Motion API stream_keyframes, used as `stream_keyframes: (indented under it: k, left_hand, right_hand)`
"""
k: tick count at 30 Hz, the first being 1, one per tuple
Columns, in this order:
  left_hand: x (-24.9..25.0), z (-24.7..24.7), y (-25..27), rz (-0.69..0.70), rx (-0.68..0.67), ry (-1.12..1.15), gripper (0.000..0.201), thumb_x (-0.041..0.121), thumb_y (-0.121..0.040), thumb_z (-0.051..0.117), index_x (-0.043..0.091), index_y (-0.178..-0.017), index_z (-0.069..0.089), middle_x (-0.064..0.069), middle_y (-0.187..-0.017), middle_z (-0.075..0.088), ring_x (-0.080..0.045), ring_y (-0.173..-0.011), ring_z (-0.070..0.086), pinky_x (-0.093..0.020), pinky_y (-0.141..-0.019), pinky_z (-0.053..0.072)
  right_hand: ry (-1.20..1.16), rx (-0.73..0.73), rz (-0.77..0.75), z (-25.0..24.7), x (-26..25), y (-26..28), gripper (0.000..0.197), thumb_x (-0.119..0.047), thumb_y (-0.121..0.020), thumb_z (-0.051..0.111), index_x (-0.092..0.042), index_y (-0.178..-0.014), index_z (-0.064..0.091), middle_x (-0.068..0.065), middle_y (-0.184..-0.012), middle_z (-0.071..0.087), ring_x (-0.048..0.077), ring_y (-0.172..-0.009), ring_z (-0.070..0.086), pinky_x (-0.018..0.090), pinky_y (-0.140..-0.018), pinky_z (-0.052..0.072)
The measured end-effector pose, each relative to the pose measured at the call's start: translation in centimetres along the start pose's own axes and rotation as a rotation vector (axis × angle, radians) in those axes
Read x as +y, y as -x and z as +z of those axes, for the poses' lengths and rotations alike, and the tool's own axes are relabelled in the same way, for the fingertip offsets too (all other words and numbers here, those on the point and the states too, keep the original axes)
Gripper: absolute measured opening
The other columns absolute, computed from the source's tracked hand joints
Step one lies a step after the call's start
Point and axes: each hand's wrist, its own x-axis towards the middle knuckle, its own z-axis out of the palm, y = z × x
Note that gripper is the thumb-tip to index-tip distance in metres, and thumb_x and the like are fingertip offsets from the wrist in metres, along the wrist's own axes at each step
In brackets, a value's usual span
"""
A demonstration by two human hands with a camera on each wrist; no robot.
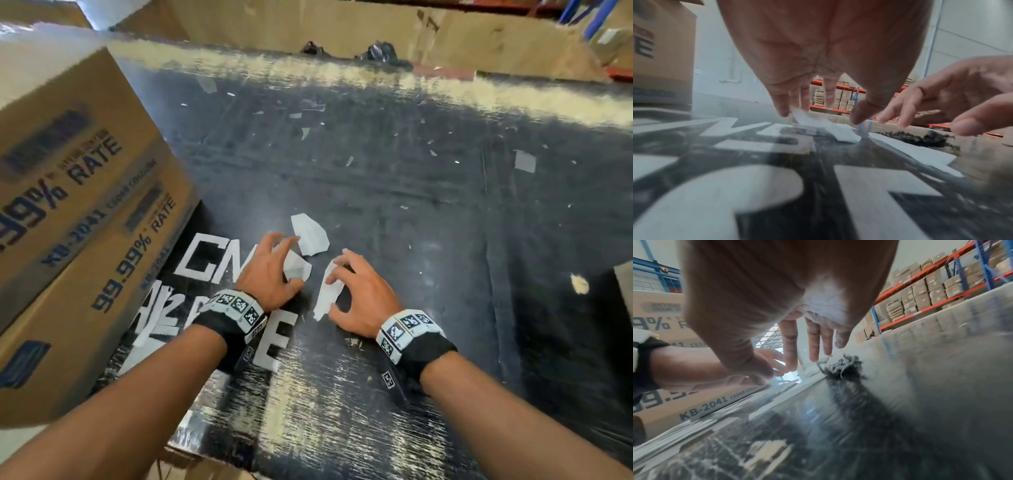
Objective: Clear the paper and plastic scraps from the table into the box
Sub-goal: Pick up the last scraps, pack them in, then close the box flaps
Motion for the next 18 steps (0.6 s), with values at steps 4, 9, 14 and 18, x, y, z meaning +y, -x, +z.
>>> stream_keyframes:
  k: [4,9,14,18]
  left_hand:
    - [-1.5,-0.6,-2.1,0.147,-0.147,-0.112,0.088,0.032,-0.078,0.070,0.034,-0.156,0.031,-0.010,-0.167,0.009,-0.035,-0.155,0.008,-0.052,-0.121,0.025]
    - [-2.2,-1.0,-6.4,0.344,-0.391,-0.373,0.087,0.037,-0.091,0.062,0.048,-0.158,0.009,-0.002,-0.169,-0.015,-0.033,-0.156,-0.011,-0.059,-0.122,0.007]
    - [-2.4,-1.2,-8.2,0.478,-0.467,-0.420,0.068,0.026,-0.100,0.050,0.051,-0.156,0.018,0.007,-0.170,0.002,-0.023,-0.157,0.004,-0.048,-0.116,0.036]
    - [-2.0,-1.0,-7.2,0.507,-0.398,-0.541,0.060,0.029,-0.105,0.040,0.052,-0.155,0.018,0.014,-0.169,0.007,-0.014,-0.154,0.019,-0.037,-0.101,0.048]
  right_hand:
    - [0.072,-0.017,0.233,0.9,-0.6,1.0,0.080,-0.060,-0.079,0.064,-0.033,-0.148,0.034,0.002,-0.162,0.019,0.024,-0.153,0.009,0.042,-0.118,0.028]
    - [0.231,-0.188,0.341,3.6,-1.7,-0.5,0.083,-0.061,-0.095,0.047,-0.033,-0.159,0.004,0.006,-0.167,-0.009,0.028,-0.153,-0.012,0.050,-0.124,0.003]
    - [0.240,-0.161,0.349,3.4,-1.2,-2.4,0.050,-0.019,-0.104,0.044,-0.025,-0.152,0.032,0.001,-0.165,0.018,0.024,-0.153,0.010,0.043,-0.113,0.035]
    - [0.326,-0.206,0.329,2.4,-1.6,-2.7,0.049,-0.005,-0.092,0.053,-0.021,-0.138,0.046,-0.003,-0.157,0.035,0.020,-0.149,0.026,0.043,-0.094,0.050]
